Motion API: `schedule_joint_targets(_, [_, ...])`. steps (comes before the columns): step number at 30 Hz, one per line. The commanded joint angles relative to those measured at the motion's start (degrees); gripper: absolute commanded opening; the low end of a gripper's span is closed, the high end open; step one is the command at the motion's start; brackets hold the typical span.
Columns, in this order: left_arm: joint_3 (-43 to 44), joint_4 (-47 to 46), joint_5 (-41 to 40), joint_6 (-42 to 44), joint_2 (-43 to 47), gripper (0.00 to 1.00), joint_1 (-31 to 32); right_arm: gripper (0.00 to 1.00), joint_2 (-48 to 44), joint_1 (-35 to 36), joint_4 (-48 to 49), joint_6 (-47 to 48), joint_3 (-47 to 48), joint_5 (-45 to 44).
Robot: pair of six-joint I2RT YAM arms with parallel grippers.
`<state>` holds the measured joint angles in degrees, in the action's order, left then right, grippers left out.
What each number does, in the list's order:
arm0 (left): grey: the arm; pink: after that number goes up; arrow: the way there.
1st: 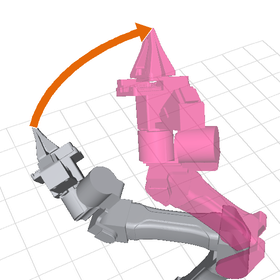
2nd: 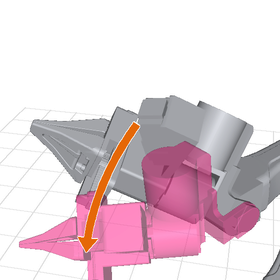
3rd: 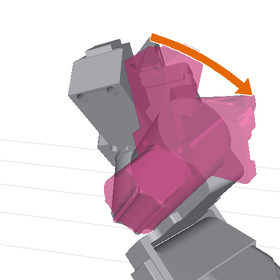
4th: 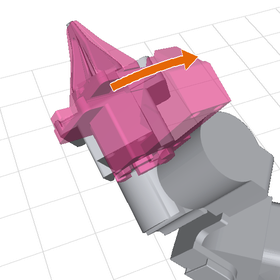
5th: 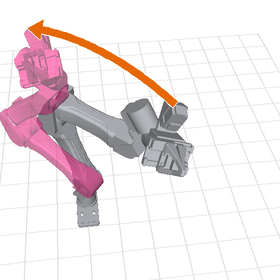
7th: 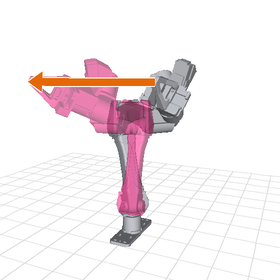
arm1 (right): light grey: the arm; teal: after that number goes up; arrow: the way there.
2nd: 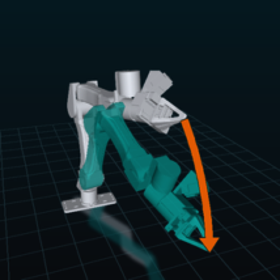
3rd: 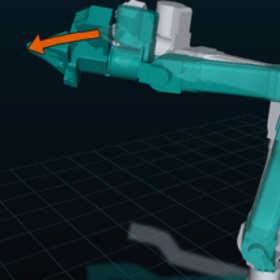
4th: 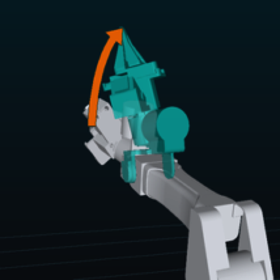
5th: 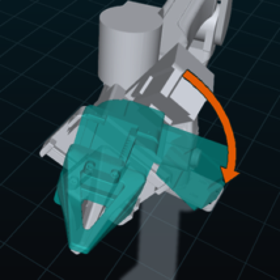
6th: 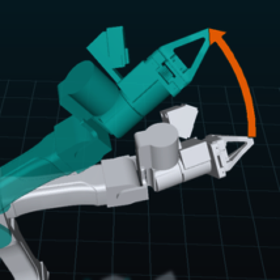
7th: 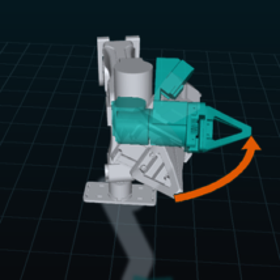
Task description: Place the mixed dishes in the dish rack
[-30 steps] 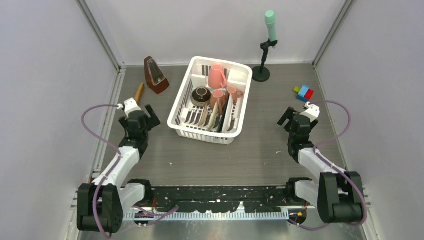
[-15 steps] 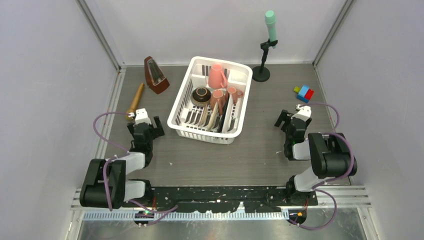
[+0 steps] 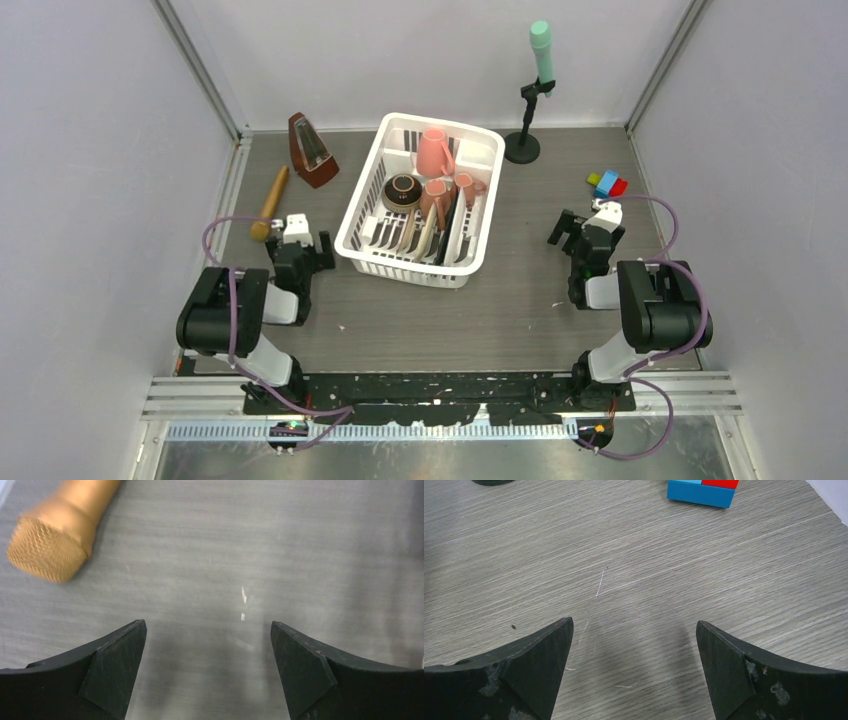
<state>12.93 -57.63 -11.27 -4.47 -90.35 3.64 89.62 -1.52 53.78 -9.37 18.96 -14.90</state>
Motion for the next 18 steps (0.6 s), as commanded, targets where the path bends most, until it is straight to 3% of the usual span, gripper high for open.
schedule_joint_targets(1, [5.97, -0.07, -1.63, 2.65, 1.87, 1.0, 1.12, 1.0, -0.61, -0.07, 0.98, -0.04, 1.22, -0.77])
schedule_joint_targets(5, [7.68, 2.81, 5.56, 5.82, 1.41, 0.99, 1.04, 1.0, -0.6, -0.06, 0.99, -0.01, 1.19, -0.72])
schedule_joint_targets(7, [8.17, 5.96, 5.18, 4.8, 2.57, 0.99, 0.52, 1.0, -0.67, -0.06, 0.99, -0.03, 1.17, -0.74])
schedule_joint_targets(18, [8.37, 4.83, 5.4, 4.91, 1.8, 0.99, 0.54, 1.0, -0.59, -0.11, 0.98, -0.04, 1.18, -0.74])
